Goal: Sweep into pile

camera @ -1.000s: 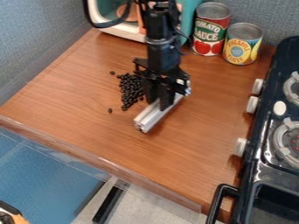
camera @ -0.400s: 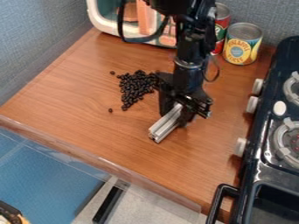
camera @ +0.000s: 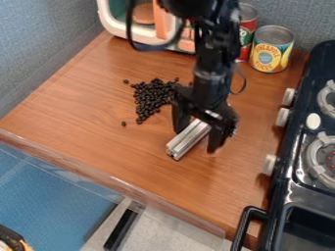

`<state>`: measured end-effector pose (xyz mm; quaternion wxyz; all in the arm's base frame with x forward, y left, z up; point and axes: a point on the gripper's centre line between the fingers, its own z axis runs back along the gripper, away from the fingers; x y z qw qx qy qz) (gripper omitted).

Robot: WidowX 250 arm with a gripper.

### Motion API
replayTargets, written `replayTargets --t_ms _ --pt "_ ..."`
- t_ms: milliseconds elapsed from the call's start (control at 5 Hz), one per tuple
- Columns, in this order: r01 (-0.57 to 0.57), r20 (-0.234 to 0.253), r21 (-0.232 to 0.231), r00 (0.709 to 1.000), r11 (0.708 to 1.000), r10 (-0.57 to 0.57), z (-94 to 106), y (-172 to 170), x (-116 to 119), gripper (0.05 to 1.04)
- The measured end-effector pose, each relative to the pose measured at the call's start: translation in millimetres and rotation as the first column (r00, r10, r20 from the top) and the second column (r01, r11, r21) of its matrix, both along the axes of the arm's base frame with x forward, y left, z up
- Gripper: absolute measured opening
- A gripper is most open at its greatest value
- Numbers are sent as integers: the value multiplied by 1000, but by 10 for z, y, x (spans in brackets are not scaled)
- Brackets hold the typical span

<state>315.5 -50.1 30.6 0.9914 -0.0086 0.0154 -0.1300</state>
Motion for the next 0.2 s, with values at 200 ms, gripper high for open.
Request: replayTargets --t_ms 200 --pt "-16 75 -23 997 1000 18 297 97 10 1007"
